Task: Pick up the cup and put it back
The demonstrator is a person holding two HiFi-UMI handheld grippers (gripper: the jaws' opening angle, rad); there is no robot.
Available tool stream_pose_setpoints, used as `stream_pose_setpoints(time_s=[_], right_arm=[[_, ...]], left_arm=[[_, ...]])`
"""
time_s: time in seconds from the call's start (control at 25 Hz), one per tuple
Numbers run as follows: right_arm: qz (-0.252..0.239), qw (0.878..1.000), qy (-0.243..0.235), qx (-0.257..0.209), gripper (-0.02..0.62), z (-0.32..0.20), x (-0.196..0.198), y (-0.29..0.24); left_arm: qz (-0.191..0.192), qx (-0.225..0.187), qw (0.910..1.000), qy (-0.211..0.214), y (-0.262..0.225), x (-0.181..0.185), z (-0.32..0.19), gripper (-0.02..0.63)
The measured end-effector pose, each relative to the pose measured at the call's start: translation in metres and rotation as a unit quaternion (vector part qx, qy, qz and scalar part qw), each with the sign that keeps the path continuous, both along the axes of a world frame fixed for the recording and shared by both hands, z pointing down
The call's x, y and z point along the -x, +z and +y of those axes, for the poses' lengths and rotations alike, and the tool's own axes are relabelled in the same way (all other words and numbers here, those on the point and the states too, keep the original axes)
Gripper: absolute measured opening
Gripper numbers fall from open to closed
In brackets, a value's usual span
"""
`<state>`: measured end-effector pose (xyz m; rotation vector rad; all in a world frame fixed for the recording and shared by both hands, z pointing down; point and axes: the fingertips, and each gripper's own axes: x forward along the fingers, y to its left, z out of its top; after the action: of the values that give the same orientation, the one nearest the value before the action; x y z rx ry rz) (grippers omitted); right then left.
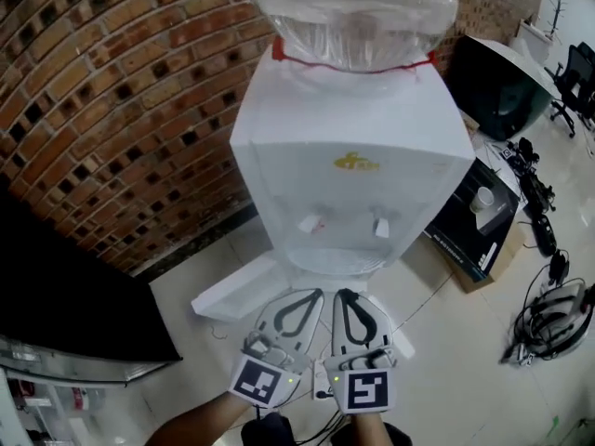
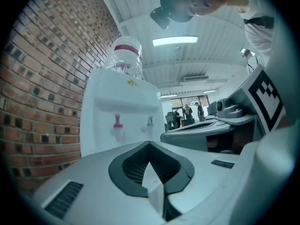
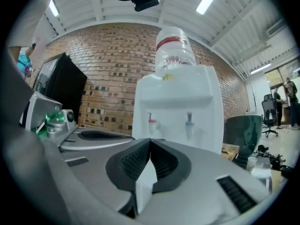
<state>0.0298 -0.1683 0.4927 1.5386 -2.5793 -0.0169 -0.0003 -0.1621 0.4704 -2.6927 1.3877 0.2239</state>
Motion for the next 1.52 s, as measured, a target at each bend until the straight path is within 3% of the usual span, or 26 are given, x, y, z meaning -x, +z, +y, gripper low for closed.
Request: stream_pose_setpoints(time_s=[0.48,0.72,0.88,1.52], right_arm=[[-0.01,0.999,-0.037,-0.006,0.005,0.045,0.006,-0.244],[-0.014,0.998,-0.049,-0.029,0.005,0.061,0.0,-0.334],[-0.011,0.998,-0.057,-0.038,0.003,0.07,-0.001,-0.353],[-0.004,0.999,-0.029,-0.044,0.003,0.083,-0.005,-0.37]], left_arm=[[0.011,-0.014,0.9994,-0.031,-0.25,0.002,0.043,0.002],[0.021,-0.036,0.9986,-0.031,-0.339,-0.01,0.06,0.002],[0.044,-0.04,0.9978,-0.03,-0.364,-0.006,0.069,0.002],[0.049,-0.043,0.9977,-0.02,-0.382,0.001,0.08,0.002]])
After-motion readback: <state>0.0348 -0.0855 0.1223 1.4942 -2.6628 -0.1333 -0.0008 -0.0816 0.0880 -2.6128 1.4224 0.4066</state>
